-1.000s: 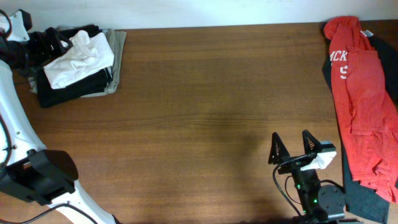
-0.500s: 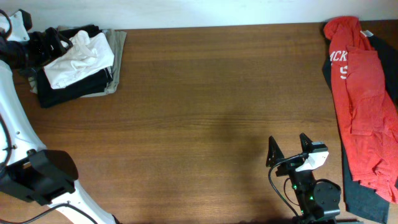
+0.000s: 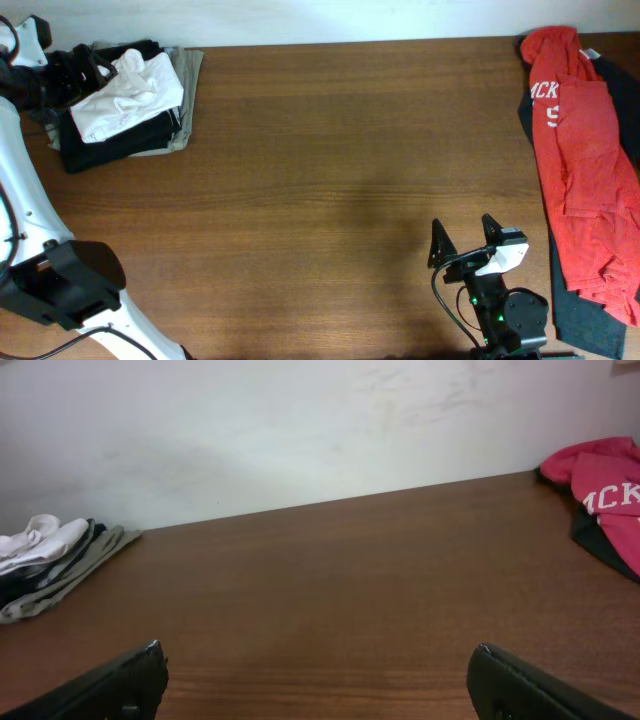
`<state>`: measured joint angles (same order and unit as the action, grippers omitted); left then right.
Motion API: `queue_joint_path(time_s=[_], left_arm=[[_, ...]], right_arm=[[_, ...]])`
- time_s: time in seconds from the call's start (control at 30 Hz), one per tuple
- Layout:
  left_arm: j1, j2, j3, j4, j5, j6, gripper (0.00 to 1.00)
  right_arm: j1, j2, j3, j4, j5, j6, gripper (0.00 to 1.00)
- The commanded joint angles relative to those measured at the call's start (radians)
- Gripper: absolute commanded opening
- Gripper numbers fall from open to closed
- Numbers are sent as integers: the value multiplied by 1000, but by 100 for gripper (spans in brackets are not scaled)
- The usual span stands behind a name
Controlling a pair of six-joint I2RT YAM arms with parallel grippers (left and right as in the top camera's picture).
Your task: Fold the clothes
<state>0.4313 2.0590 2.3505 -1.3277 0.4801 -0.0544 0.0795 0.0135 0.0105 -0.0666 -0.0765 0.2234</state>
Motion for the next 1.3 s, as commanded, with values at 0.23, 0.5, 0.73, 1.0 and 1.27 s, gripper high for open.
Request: queue_joint_path(time_s=[0.23,0.5,0.73,1.0,1.27], left_arm=[[-3,13,-3,2,10,-9,99],[-22,-15,-18,2,10,-9,99],[-208,-385,-506,36,-162,-9,99],[-319,-830,-966,373,-319,-2,99],[-320,-1452,-1704,898,-320,-2,99]], right_arm=[[5,-10,-5,-5,2,-14,99],[5,-10,-5,-5,2,-14,99],[5,-10,-5,-5,2,-14,99],[5,-10,-5,-5,2,-14,99],[5,-10,-5,-5,2,-14,99]])
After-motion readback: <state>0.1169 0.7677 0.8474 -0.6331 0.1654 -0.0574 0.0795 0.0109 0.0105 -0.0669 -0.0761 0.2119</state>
